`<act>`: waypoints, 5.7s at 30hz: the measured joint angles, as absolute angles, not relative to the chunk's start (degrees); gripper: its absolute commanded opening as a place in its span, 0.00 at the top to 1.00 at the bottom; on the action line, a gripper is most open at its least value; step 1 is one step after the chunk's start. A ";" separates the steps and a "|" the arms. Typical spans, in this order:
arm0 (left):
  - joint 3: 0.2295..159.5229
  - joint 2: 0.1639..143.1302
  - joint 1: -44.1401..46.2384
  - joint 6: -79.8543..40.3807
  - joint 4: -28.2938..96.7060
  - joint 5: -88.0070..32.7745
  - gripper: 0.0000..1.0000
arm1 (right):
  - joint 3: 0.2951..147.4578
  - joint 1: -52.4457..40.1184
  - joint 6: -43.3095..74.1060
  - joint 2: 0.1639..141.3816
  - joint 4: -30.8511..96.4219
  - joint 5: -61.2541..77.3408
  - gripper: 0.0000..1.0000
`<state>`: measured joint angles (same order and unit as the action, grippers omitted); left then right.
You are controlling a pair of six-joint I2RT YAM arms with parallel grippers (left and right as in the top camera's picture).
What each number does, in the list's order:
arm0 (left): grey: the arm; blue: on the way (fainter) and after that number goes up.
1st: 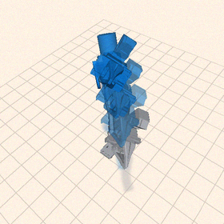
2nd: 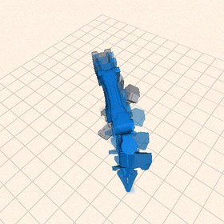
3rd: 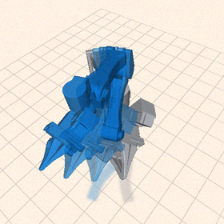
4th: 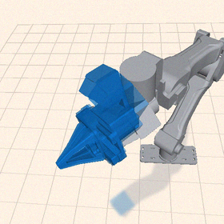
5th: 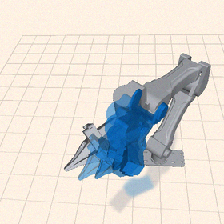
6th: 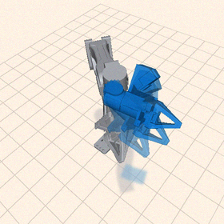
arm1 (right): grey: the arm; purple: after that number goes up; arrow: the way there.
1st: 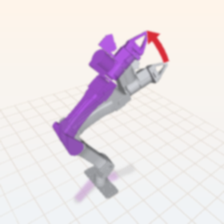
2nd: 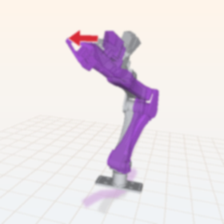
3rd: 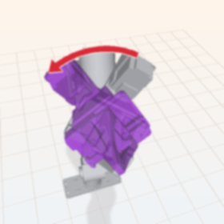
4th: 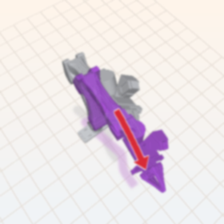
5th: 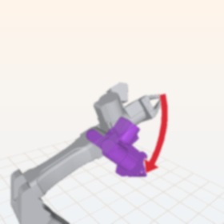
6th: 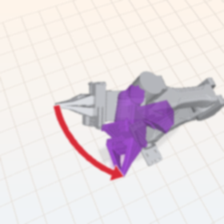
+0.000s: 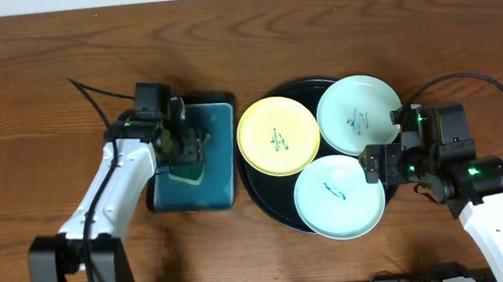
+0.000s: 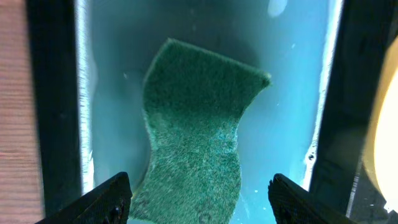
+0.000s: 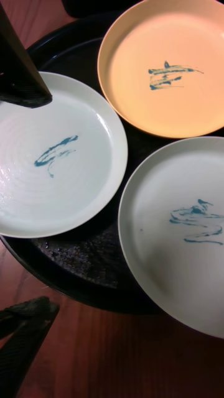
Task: Clean dirty plates on tray and stack at the side
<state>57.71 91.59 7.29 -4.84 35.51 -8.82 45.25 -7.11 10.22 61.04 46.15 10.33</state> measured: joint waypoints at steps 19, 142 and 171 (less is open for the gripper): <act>57.71 99.13 8.32 -4.47 32.08 -8.45 0.36 | 45.25 -7.11 10.20 61.04 46.17 10.33 0.08; 56.95 92.77 8.38 -7.33 37.08 -8.64 0.92 | 45.25 -7.20 11.18 86.96 44.77 11.86 0.99; 56.99 81.06 8.38 -7.97 34.63 -8.67 0.92 | 45.25 -7.20 11.68 86.96 43.79 13.37 0.99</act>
<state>56.99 81.06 8.38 -7.97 34.63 -8.67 45.25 -7.20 11.68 86.96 43.79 13.37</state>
